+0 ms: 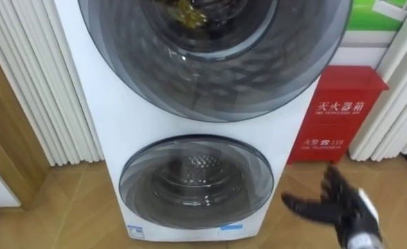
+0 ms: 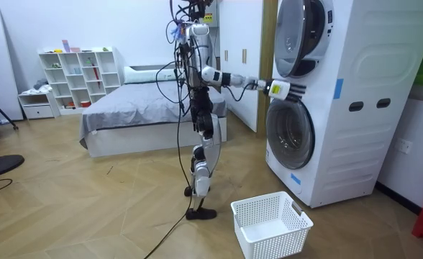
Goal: Pick clothes from washing machine
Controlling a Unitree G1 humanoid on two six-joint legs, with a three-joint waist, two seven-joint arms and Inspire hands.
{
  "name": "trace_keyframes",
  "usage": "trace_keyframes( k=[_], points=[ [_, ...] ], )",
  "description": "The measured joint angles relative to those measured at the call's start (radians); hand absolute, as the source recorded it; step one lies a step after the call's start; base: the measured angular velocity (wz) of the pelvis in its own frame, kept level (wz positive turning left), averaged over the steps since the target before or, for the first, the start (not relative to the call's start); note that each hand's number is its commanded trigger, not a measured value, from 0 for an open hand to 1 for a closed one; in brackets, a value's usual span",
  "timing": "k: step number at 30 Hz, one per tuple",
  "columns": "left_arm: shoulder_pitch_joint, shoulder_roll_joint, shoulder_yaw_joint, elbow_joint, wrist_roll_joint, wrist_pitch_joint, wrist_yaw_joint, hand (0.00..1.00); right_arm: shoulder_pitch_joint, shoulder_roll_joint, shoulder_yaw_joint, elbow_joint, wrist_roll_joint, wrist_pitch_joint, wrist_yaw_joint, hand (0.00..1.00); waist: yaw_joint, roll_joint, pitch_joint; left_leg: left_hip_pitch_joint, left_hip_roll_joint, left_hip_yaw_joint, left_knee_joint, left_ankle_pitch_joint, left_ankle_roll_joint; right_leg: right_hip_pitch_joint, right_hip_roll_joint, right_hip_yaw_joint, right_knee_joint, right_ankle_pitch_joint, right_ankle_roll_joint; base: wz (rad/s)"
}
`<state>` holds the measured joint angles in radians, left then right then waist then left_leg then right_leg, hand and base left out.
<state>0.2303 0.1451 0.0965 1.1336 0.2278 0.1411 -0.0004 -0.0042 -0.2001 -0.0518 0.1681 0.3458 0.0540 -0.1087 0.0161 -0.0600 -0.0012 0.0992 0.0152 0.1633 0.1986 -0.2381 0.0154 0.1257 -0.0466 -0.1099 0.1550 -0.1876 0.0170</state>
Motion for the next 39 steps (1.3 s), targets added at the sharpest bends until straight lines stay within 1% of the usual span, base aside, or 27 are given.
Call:
trace_keyframes(
  k=[1, 2, 3, 4, 7, 9, 12, 14, 15, 17, 20, 23, 33, 37, 39],
  points=[
    [0.001, 0.001, 0.0, 0.002, 0.0, -0.002, 0.011, 0.0, -0.015, -0.001, 0.0, -0.025, 0.0, -0.001, -0.01, 0.0, 0.007, 0.002, 0.0011, 0.004, -0.001, 0.001, 0.0, 0.0, 0.0, -0.001, 0.0, 0.004, -0.001, 0.0, 0.0, -0.1],
    [0.0, 0.001, 0.0, 0.001, 0.0, -0.003, 0.019, 0.0, -0.023, -0.006, -0.001, -0.057, -0.002, 0.0, -0.022, 0.0, 0.009, -0.002, -0.0011, 0.005, -0.001, -0.002, -0.001, 0.0, 0.0, -0.005, -0.001, 0.004, -0.002, 0.0, 0.0, -0.08],
    [-0.001, 0.001, 0.001, -0.001, 0.001, -0.007, 0.021, 0.0, -0.024, -0.008, -0.002, -0.079, -0.002, 0.0, -0.027, 0.0, 0.014, -0.001, -0.0008, 0.004, -0.001, -0.002, -0.002, 0.0, 0.0, -0.005, -0.001, 0.003, -0.002, 0.0, 0.0, 0.0],
    [0.0, 0.001, 0.001, -0.001, 0.002, -0.016, 0.021, 0.0, -0.026, -0.01, -0.009, -0.122, -0.009, -0.001, -0.033, 0.0, 0.015, 0.002, 0.0014, 0.003, -0.002, -0.003, -0.002, 0.0, 0.0, -0.004, -0.001, 0.003, -0.003, 0.0, 0.0, 0.0],
    [0.002, 0.001, 0.0, 0.0, 0.002, -0.02, 0.02, 0.0, -0.038, -0.013, -0.013, -0.196, -0.028, -0.012, -0.043, 0.0, 0.015, 0.009, 0.0043, 0.0, -0.002, -0.002, -0.002, 0.0, 0.0, -0.003, -0.001, 0.003, -0.003, 0.0, 0.0, 0.0],
    [0.002, 0.001, 0.001, 0.0, 0.002, -0.02, 0.02, 0.0, -0.04, -0.02, -0.013, -0.229, -0.033, -0.012, -0.042, 0.0, 0.016, 0.013, 0.004, -0.001, -0.001, 0.0, -0.002, 0.0, 0.0, -0.002, 0.0, 0.001, -0.004, 0.0, 0.0, 0.0],
    [0.007, 0.0, 0.001, 0.0, 0.002, -0.02, 0.02, 0.0, -0.075, -0.022, -0.016, -0.238, -0.032, -0.012, -0.043, 0.0, 0.016, 0.014, 0.0037, -0.001, 0.0, -0.001, -0.002, 0.0, 0.0, -0.002, 0.0, 0.001, -0.004, 0.0, 0.0, 0.0],
    [0.007, 0.0, 0.001, 0.0, 0.002, -0.02, 0.02, 0.0, -0.101, -0.025, -0.02, -0.241, -0.032, -0.012, -0.044, 0.0, 0.014, 0.012, 0.0031, -0.001, 0.0, 0.0, -0.002, 0.0, 0.0, -0.002, 0.001, 0.001, -0.004, 0.0, 0.0, 0.0],
    [0.007, -0.001, 0.001, 0.0, 0.002, -0.02, 0.021, 0.0, -0.111, -0.033, -0.02, -0.256, -0.032, -0.012, -0.046, 0.0, 0.018, 0.012, 0.0028, -0.002, 0.0, 0.0, -0.003, 0.0, 0.0, -0.002, 0.001, 0.002, -0.003, 0.0, 0.0, 0.0],
    [0.009, -0.001, 0.001, 0.0, 0.002, -0.02, 0.032, 0.0, -0.133, -0.036, -0.019, -0.289, -0.033, -0.012, -0.042, 0.0, 0.02, 0.009, 0.001, -0.002, 0.0, 0.0, -0.003, 0.0, 0.0, -0.002, 0.001, 0.003, -0.003, 0.0, 0.0, 0.0],
    [0.009, -0.002, 0.001, 0.007, 0.002, -0.018, 0.038, 0.0, -0.135, -0.036, -0.016, -0.347, -0.034, -0.012, -0.038, 0.0, 0.022, 0.007, -0.0004, -0.001, 0.001, -0.001, -0.002, 0.0, 0.0, 0.0, 0.002, 0.002, -0.003, 0.0, 0.0, 0.0],
    [0.012, -0.001, 0.001, 0.008, 0.002, -0.018, 0.04, 0.0, -0.139, -0.036, -0.017, -0.351, -0.035, -0.011, -0.04, 0.0, 0.023, 0.004, -0.0016, -0.001, 0.001, -0.001, -0.002, 0.0, 0.0, 0.003, 0.002, 0.001, -0.002, 0.0, 0.0, 0.0],
    [0.014, -0.001, -0.002, 0.029, 0.0, -0.018, 0.047, 0.0, -0.148, -0.044, -0.014, -0.351, -0.041, -0.009, -0.03, 0.0, 0.041, 0.002, -0.0002, -0.01, 0.009, 0.002, -0.002, 0.001, -0.001, -0.017, 0.007, 0.002, 0.016, 0.001, -0.001, -0.02],
    [0.013, 0.001, -0.004, 0.025, -0.001, -0.019, 0.033, 0.0, -0.157, -0.056, -0.018, -0.352, -0.037, -0.007, -0.021, 0.0, 0.04, -0.004, -0.0017, -0.018, 0.009, 0.005, 0.0, 0.001, -0.001, -0.029, 0.007, 0.003, 0.016, 0.002, -0.002, 0.0],
    [0.013, 0.002, -0.004, 0.025, 0.0, -0.019, 0.031, 0.0, -0.159, -0.062, -0.018, -0.353, -0.037, 0.001, -0.021, 0.0, 0.04, -0.009, -0.0036, -0.018, 0.009, 0.005, 0.0, 0.001, -0.001, -0.03, 0.007, 0.003, 0.016, 0.002, -0.002, -0.02]
  ],
)
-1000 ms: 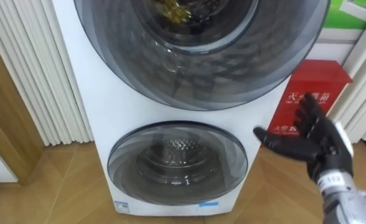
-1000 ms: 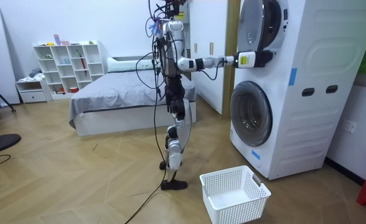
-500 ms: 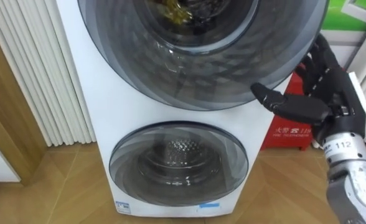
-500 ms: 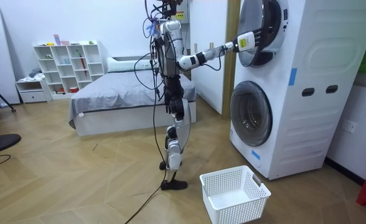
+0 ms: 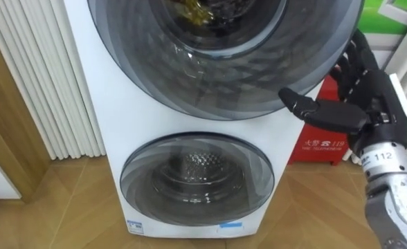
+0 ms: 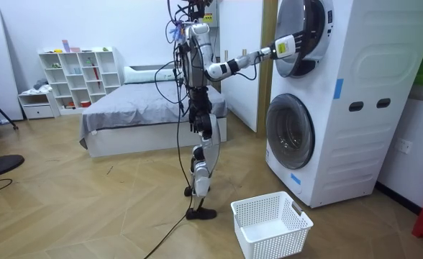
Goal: Pick clothes from washing machine
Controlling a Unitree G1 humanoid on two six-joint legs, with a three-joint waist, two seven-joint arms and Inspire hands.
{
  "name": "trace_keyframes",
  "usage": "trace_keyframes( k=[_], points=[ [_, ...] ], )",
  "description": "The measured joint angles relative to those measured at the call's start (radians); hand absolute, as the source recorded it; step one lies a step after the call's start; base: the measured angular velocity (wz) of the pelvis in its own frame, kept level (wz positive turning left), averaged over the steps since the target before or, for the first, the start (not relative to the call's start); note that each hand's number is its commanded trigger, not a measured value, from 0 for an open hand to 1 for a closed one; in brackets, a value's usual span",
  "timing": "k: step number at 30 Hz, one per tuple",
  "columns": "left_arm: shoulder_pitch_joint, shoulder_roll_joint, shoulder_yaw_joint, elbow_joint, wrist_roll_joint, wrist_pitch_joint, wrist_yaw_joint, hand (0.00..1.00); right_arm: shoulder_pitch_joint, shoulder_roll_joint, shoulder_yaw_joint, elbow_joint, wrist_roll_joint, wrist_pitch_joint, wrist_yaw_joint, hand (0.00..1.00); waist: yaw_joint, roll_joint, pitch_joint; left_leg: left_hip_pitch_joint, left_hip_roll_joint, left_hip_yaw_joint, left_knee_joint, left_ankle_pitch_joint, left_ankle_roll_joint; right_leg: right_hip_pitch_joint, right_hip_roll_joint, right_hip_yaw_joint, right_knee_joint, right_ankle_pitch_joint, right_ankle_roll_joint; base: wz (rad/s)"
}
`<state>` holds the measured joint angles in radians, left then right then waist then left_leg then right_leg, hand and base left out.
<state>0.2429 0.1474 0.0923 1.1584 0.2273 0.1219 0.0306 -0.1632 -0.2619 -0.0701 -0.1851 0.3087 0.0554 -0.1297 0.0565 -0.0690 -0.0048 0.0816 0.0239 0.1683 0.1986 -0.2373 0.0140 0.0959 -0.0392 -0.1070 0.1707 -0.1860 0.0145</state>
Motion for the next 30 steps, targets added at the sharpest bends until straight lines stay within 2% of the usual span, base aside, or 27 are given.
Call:
trace_keyframes(
  k=[7, 11, 19, 23, 30],
  points=[
    [-0.01, 0.008, -0.04, 0.0, 0.0, 0.0, 0.001, 0.0, -0.03, -0.001, 0.012, -0.001, 0.061, 0.023, -0.001, 0.0, 0.006, -0.016, 0.0048, 0.0, 0.003, 0.009, -0.003, 0.001, -0.001, -0.01, 0.004, 0.014, -0.001, 0.0, -0.001, -0.08],
    [-0.019, 0.018, -0.062, -0.001, 0.001, 0.001, 0.0, 0.0, -0.032, -0.001, 0.016, -0.012, 0.088, 0.037, 0.0, 0.0, 0.016, -0.031, 0.0033, -0.003, 0.008, 0.019, -0.002, 0.002, -0.003, -0.021, 0.009, 0.019, 0.0, 0.004, -0.007, -0.15],
    [-0.034, 0.027, -0.096, 0.003, 0.0, 0.008, 0.018, 0.0, -0.054, 0.012, 0.048, -0.008, 0.065, 0.044, -0.021, 0.0, 0.035, -0.028, 0.0053, -0.001, 0.016, 0.018, -0.002, 0.003, -0.005, -0.027, 0.014, 0.016, -0.001, 0.009, -0.015, -0.11],
    [-0.043, 0.029, -0.101, 0.001, 0.001, 0.017, 0.027, 0.0, -0.064, 0.025, 0.059, -0.005, 0.066, 0.047, -0.022, 0.0, 0.035, -0.025, 0.007, -0.005, 0.019, -0.015, -0.004, 0.006, -0.01, -0.028, 0.02, 0.006, -0.001, 0.011, -0.019, -0.04],
    [-0.052, 0.03, -0.116, 0.003, 0.001, 0.029, 0.036, 0.0, -0.064, 0.027, 0.06, -0.005, 0.065, 0.047, -0.029, 0.0, 0.035, -0.025, 0.0074, -0.007, 0.023, -0.029, -0.01, 0.012, -0.02, -0.029, 0.024, -0.007, -0.001, 0.013, -0.021, 0.04]
  ],
)
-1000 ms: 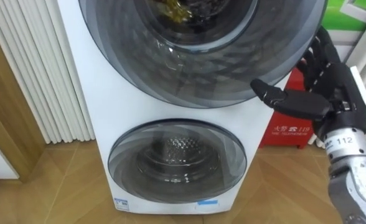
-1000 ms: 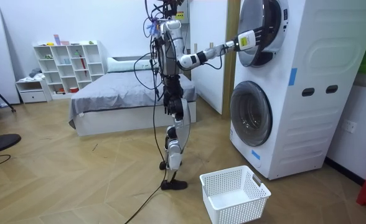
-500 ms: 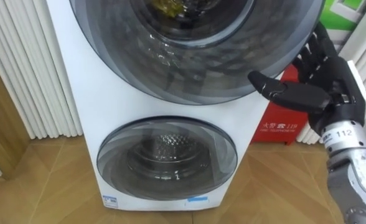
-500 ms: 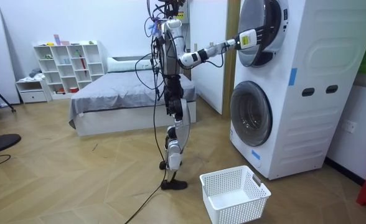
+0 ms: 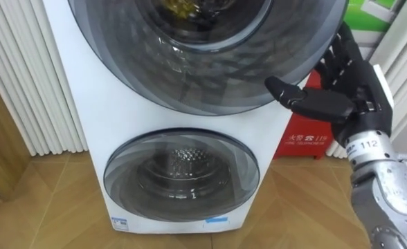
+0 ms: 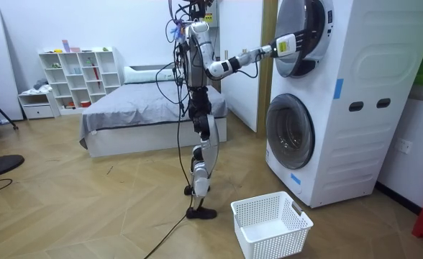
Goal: Pick clothes from washing machine
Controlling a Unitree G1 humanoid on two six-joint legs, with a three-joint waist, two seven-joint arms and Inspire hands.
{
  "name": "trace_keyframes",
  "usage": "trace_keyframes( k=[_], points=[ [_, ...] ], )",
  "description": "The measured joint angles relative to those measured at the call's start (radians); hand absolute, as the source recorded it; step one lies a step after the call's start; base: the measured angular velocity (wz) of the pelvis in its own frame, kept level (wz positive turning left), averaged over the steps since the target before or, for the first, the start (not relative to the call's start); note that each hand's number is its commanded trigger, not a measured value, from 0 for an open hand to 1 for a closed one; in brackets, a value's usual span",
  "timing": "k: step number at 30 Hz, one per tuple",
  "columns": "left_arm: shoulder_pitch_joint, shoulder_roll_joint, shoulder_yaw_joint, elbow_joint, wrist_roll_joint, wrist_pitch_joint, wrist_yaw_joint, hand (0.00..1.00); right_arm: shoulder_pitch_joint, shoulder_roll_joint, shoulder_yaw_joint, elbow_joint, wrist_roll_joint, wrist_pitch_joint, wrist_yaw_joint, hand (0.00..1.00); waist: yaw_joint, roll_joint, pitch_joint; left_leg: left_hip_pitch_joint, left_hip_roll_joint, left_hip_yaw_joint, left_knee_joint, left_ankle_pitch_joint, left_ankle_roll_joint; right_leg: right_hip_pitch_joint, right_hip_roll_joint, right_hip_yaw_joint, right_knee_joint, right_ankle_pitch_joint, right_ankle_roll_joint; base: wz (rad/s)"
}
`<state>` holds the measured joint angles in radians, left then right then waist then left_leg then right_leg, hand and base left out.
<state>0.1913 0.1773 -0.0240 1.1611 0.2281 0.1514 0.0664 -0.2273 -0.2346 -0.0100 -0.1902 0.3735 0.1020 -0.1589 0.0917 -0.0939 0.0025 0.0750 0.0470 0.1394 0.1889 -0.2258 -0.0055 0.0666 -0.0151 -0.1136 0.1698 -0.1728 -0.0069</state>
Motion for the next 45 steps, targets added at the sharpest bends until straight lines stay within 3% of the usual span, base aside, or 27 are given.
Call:
trace_keyframes(
  k=[6, 15, 19, 21, 28, 37, 45],
  points=[
    [-0.003, 0.002, -0.038, 0.0, -0.001, -0.002, 0.009, 0.0, 0.002, 0.001, 0.023, 0.0, 0.024, -0.018, -0.003, 0.0, -0.005, 0.013, 0.0039, 0.003, 0.0, 0.0, 0.0, 0.0, 0.0, 0.0, 0.001, 0.005, 0.001, 0.003, -0.004, -0.03],
    [-0.007, 0.001, -0.038, -0.002, 0.0, -0.007, 0.007, 0.0, 0.024, 0.026, 0.034, -0.021, 0.022, -0.034, 0.012, 0.0, -0.007, 0.028, -0.0071, -0.004, 0.009, 0.011, 0.0, -0.004, -0.007, -0.012, 0.01, 0.01, 0.002, 0.007, -0.011, -0.02],
    [-0.002, 0.0, -0.06, 0.001, -0.001, -0.01, 0.009, 0.0, 0.1, 0.044, 0.057, -0.064, 0.038, -0.088, 0.038, 0.0, -0.009, 0.03, -0.013, -0.007, 0.012, 0.013, 0.012, -0.004, -0.007, -0.012, 0.013, 0.015, 0.002, 0.008, -0.013, -0.06],
    [-0.003, 0.0, -0.068, 0.001, -0.001, -0.011, 0.01, 0.0, 0.134, 0.043, 0.072, -0.079, 0.065, -0.111, 0.057, 0.0, -0.016, 0.034, -0.0119, -0.002, 0.013, 0.013, 0.011, -0.004, -0.007, -0.008, 0.014, 0.018, 0.001, 0.008, -0.013, -0.03],
    [-0.006, -0.006, -0.079, 0.02, -0.023, -0.048, -0.003, 0.0, 0.192, 0.042, 0.097, -0.109, 0.101, -0.13, 0.126, 0.0, -0.037, 0.057, -0.011, 0.009, 0.014, 0.021, 0.007, -0.005, -0.01, -0.003, 0.016, 0.024, 0.005, 0.01, -0.016, -0.01],
    [0.0, -0.004, -0.099, 0.018, -0.041, -0.051, -0.032, 0.0, 0.214, 0.042, 0.099, -0.109, 0.102, -0.14, 0.209, 0.0, -0.064, 0.056, -0.0108, 0.006, 0.015, 0.022, 0.009, -0.007, -0.012, -0.004, 0.018, 0.029, 0.001, 0.011, -0.017, 0.0],
    [-0.001, -0.002, -0.098, 0.02, -0.04, -0.071, -0.035, 0.0, 0.235, 0.041, 0.099, -0.123, 0.131, -0.159, 0.227, 0.0, -0.066, 0.056, -0.0109, 0.006, 0.016, 0.023, 0.009, -0.007, -0.012, -0.006, 0.019, 0.03, 0.0, 0.011, -0.017, 0.0]
  ],
)
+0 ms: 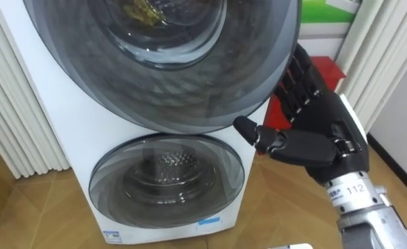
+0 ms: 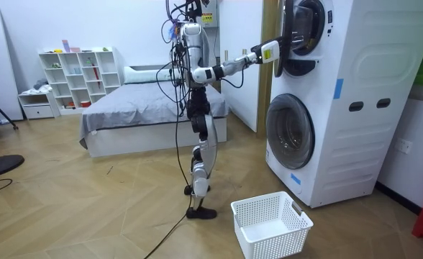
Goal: Pick clothes from washing machine
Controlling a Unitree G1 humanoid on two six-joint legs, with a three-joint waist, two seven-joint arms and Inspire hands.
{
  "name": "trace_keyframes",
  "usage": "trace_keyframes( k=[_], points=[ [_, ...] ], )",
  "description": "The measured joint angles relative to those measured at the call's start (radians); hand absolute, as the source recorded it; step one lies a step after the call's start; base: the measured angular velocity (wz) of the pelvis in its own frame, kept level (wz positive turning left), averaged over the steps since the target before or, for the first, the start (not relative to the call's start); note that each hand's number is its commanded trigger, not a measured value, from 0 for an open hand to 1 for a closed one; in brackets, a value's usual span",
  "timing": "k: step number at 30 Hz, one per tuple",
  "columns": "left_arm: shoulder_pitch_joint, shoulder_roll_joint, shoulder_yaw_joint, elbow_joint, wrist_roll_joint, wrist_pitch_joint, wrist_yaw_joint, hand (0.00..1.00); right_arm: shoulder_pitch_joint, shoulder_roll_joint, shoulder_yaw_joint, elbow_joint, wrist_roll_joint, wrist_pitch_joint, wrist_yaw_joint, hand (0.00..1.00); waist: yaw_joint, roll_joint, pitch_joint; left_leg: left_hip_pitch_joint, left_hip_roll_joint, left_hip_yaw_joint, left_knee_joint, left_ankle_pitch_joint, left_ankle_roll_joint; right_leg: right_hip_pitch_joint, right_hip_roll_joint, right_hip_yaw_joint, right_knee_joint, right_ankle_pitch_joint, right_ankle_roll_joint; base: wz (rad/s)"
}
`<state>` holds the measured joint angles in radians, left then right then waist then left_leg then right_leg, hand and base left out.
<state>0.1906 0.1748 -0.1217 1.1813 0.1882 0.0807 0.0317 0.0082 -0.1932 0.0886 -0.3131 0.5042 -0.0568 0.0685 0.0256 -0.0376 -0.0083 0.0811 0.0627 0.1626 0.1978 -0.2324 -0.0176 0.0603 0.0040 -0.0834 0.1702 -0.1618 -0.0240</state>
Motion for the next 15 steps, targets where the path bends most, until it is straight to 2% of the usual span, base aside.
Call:
trace_keyframes(
  k=[7, 15],
  points=[
    [0.003, 0.001, -0.001, 0.002, 0.0, -0.004, 0.0, 0.0, 0.005, -0.001, 0.0, -0.014, -0.001, 0.001, 0.0, 0.0, -0.001, 0.005, 0.0023, -0.009, 0.0, 0.0, -0.003, 0.0, 0.0, -0.009, 0.0, -0.002, 0.001, 0.0, 0.0, 0.0],
    [0.012, 0.001, -0.004, -0.013, 0.0, -0.015, 0.005, 0.0, 0.013, -0.008, 0.004, -0.028, 0.001, 0.005, 0.036, 0.0, -0.021, 0.013, 0.0001, -0.009, 0.0, 0.001, -0.008, -0.001, -0.001, -0.012, 0.0, -0.001, 0.001, 0.0, 0.0, 0.0]
  ],
)
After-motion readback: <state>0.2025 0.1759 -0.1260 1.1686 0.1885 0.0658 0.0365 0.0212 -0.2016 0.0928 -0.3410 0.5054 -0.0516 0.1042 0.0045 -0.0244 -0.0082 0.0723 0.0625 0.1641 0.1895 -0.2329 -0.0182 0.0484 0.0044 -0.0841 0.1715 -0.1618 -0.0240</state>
